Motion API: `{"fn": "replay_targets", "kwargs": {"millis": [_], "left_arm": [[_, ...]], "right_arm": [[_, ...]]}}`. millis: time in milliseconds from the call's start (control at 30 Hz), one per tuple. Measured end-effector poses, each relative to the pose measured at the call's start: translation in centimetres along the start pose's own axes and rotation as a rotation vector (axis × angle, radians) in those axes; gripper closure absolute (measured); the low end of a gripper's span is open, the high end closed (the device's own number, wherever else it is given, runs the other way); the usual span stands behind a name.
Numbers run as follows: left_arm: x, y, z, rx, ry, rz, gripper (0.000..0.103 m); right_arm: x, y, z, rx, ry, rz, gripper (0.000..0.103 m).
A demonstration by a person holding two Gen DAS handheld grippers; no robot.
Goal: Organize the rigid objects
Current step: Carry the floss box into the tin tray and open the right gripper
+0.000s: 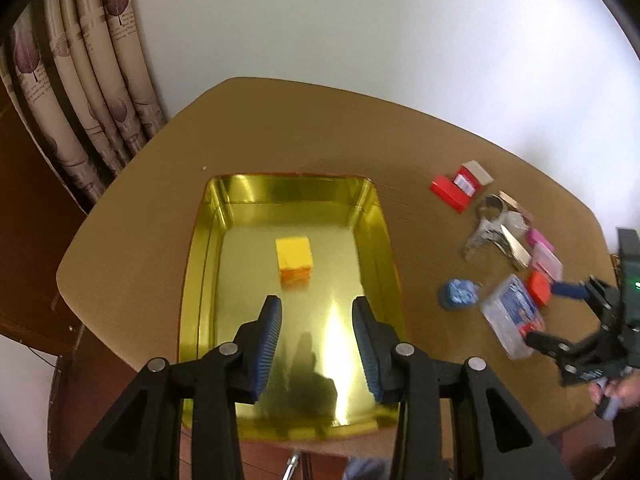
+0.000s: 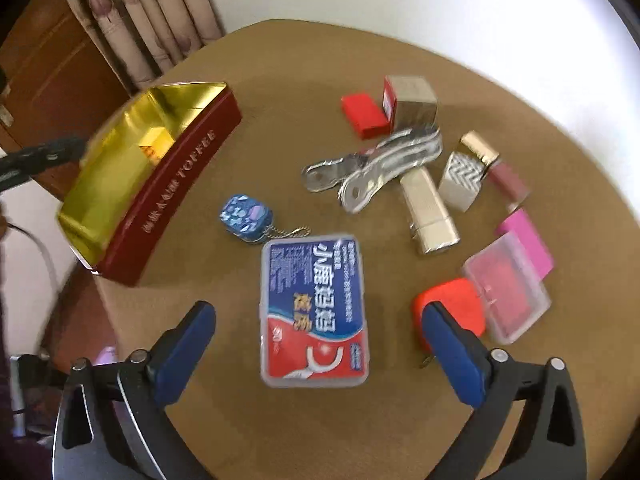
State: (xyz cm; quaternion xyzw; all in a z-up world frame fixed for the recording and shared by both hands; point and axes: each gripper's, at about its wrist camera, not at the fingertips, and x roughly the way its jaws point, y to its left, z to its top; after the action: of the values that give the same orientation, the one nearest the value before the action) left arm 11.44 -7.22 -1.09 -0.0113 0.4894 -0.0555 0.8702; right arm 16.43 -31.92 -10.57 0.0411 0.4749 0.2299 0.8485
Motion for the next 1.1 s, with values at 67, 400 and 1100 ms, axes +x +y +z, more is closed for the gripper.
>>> {"fn": "replay_targets", "kwargs": {"millis": [67,400,1100], "left_arm": [[-0.5,-0.2,-0.6,0.000,0.009,-0.024,0.066],[-4.1,2.2,-4.9,-0.149,-0.080,0.000,0.065],[-1.7,6.7,-8.0,-0.238,-0.040,0.094,0.062]], "right_arm": [[0.4,0.5,0.2,-0.013,0.002,0.011,0.004],[-0.6,2.3,1.2,-0.044,0.027,0.005,0.045],[6.0,14.6,16.0,0.034,0.023,0.034,0.045]]}}
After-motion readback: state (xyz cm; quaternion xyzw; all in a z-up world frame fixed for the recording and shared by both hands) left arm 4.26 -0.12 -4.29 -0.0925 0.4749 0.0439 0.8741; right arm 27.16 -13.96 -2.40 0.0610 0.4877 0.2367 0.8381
